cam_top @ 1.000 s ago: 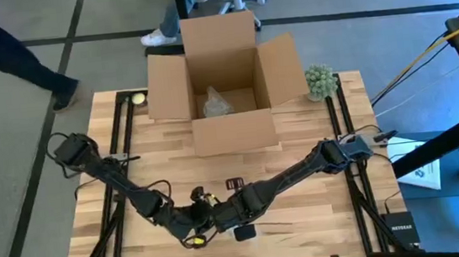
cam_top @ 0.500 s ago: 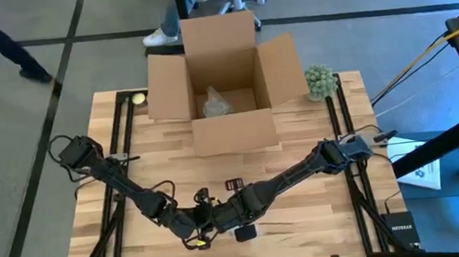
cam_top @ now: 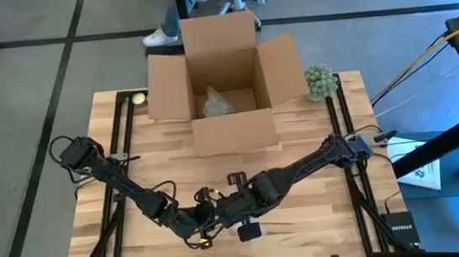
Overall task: Wrap mug
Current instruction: Wrap the white mug with bubble wrap
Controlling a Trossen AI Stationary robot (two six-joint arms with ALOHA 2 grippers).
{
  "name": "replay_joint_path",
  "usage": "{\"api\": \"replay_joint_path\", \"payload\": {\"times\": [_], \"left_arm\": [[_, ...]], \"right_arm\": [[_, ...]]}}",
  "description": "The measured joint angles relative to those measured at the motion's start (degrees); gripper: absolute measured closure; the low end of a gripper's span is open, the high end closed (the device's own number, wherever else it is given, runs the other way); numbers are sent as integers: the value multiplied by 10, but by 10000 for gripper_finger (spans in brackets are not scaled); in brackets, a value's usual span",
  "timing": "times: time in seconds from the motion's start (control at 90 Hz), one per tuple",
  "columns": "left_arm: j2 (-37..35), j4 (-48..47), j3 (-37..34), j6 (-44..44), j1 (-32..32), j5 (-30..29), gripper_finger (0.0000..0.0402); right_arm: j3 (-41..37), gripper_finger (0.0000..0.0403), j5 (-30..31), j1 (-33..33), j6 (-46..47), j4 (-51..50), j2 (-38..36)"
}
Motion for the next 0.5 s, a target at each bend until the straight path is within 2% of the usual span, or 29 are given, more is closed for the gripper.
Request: {"api": "replay_joint_path", "payload": {"times": [0.156,0.278,0.389,0.5], "left_arm": [[0,-1,0,-3,0,0,353],[0,0,0,-3,0,0,353],[0,0,0,-3,-2,0,353],[0,-1,-1,-1,-7,-2,353]], "right_arm": [[0,402,-22,16,-6,3,4],[-22,402,-6,17,-3,20,13],[-90,402,55,7,-2,47,16],[-166,402,52,-3,11,97,16]]}}
